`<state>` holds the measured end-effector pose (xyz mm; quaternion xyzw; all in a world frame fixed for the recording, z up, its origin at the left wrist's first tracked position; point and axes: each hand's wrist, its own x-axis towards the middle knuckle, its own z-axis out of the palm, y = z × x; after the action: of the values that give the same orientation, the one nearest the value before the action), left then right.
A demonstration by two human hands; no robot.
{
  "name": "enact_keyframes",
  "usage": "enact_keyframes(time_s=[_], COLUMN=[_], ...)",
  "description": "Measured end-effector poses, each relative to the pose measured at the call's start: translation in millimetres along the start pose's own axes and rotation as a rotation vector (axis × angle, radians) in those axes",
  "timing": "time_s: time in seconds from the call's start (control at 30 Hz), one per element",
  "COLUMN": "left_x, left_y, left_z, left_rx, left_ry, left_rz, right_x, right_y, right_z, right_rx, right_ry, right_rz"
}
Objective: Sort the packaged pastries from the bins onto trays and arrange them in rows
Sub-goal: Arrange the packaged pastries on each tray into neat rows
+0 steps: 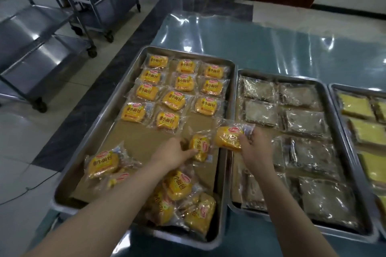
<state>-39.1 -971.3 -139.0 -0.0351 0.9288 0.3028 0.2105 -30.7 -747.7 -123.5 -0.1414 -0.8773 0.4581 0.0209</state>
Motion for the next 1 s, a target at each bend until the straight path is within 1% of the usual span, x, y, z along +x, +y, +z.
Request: enact_keyframes(time_s=[0.1,0.17,0.23,0.33,0.43,0.5,0.6,0.63,0.7,0.73,0.77,0.8,0.83,0.87,0.9,0.93,1.0], left_x=[10.6,12.0,8.4,-5.7,-25.4,-38.0,-52.6,-57.2,-66.3,-70.0,-74.0,-77.5,-80.1,-82.5,-84.6,-86.0,-87.7], left_y=[12.2,13.7,9.0,-5.3,-24.8,-38.0,-53.7,-57.4,-63.7,-66.4,-68.4,-70.2,-71.3,-72.7,-73.7,-74.6,-76.3], left_z=[12.2,17.4,15.7,-0.7,-22.1,-32.1,-41.3,-43.1,-45.5,-47.0,-49.1,-50.9,-52.7,-53.8,-54.5,-54.9,-55.5], left_rx=[-0.033,-0.107,-0.164,-0.26,-0.388,-0.433,-0.494,-0.509,-0.536,-0.548,-0.56,-0.583,-0.61,-0.63,-0.634,-0.632,-0.637], left_ry=[-0.013,-0.032,-0.001,0.157,0.341,0.413,0.449,0.448,0.457,0.465,0.468,0.465,0.459,0.456,0.458,0.462,0.464], left_rz=[-0.048,-0.06,-0.024,-0.001,-0.078,-0.131,-0.183,-0.19,-0.203,-0.207,-0.217,-0.232,-0.248,-0.262,-0.271,-0.277,-0.279], right_x=[6.1,10.3,14.8,21.7,27.8,28.8,24.2,20.8,14.3,11.8,10.3,9.8,9.3,8.5,8.6,10.2,15.9], right_y=[-1.1,-2.4,-3.8,-8.5,-17.8,-26.7,-40.6,-42.2,-37.1,-33.2,-29.7,-26.1,-22.4,-19.1,-16.3,-14.2,-14.9], right_z=[0.8,2.8,4.8,8.5,20.1,33.7,57.5,64.9,77.5,80.9,83.6,87.1,90.9,94.9,98.1,100.2,102.3], right_rx=[-0.004,0.078,0.186,0.287,0.287,0.224,0.078,-0.006,-0.315,-0.487,-0.611,-0.674,-0.694,-0.7,-0.715,-0.728,-0.732], right_ry=[-0.019,-0.042,-0.014,0.059,0.073,0.022,-0.085,-0.115,-0.102,-0.072,-0.077,-0.138,-0.24,-0.348,-0.421,-0.448,-0.448], right_rz=[-0.021,-0.024,-0.021,-0.033,-0.001,-0.019,-0.153,-0.192,-0.278,-0.344,-0.418,-0.48,-0.514,-0.514,-0.5,-0.489,-0.464])
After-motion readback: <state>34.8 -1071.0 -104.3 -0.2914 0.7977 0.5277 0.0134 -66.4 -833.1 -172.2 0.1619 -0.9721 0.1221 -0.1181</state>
